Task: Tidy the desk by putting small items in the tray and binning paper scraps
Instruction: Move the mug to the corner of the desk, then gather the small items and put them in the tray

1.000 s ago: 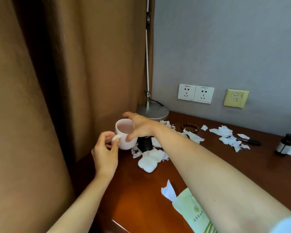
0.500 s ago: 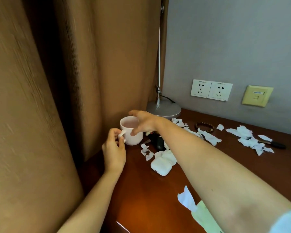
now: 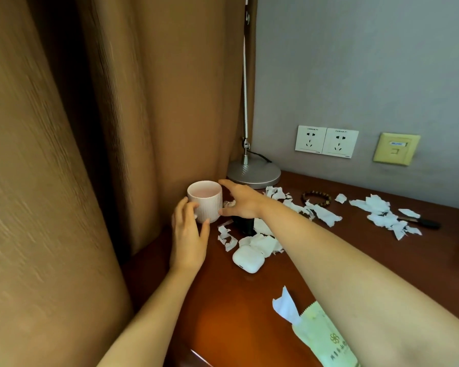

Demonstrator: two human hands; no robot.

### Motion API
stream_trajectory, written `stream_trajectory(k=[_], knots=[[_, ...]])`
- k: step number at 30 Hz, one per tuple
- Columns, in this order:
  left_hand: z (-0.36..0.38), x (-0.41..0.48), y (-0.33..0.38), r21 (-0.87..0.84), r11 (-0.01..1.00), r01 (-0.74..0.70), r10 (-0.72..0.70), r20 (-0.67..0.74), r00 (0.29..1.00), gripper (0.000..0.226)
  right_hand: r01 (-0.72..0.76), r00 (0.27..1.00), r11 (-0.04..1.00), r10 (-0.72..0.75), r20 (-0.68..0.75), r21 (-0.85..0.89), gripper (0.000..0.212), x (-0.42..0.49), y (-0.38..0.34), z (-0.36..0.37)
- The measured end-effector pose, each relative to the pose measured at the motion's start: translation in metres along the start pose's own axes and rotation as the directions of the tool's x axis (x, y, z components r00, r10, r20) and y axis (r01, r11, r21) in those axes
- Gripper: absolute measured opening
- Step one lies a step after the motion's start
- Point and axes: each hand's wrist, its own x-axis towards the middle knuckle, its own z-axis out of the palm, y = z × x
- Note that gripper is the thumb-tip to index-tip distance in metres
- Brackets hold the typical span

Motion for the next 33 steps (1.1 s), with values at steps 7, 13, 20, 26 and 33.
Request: stream_trajectory(k=[7,13,20,26,33], knots=[[-0.009,-0.033,0.023,0.103,0.989,-0.105,0.088,0.157,0.984,0.035,-0.058,0.998,0.998,0.059,0.028,-0.035,0.072,-0.063,0.021,-0.009],[-0.016,-0.069,0.046,0.119,0.981,-0.156,0.107,0.340,0.934,0.042,-0.130,0.990,0.990,0.132,0.042,-0.051,0.059,-0.133,0.030,-0.020],[-0.015,-0.103,0.063,0.151,0.966,-0.212,0.118,0.470,0.875,0.042,-0.188,0.971,0.979,0.197,0.135,-0.075,0.050,-0.208,0.043,-0.016],[-0.011,-0.117,0.071,0.215,0.940,-0.267,0.116,0.535,0.837,0.047,-0.197,0.973,0.971,0.211,0.097,-0.134,0.060,-0.248,0.037,0.001],[-0.012,-0.120,0.075,0.231,0.938,-0.258,0.104,0.523,0.846,0.047,-0.291,0.939,0.923,0.326,0.113,-0.250,0.090,-0.265,0.027,0.007]])
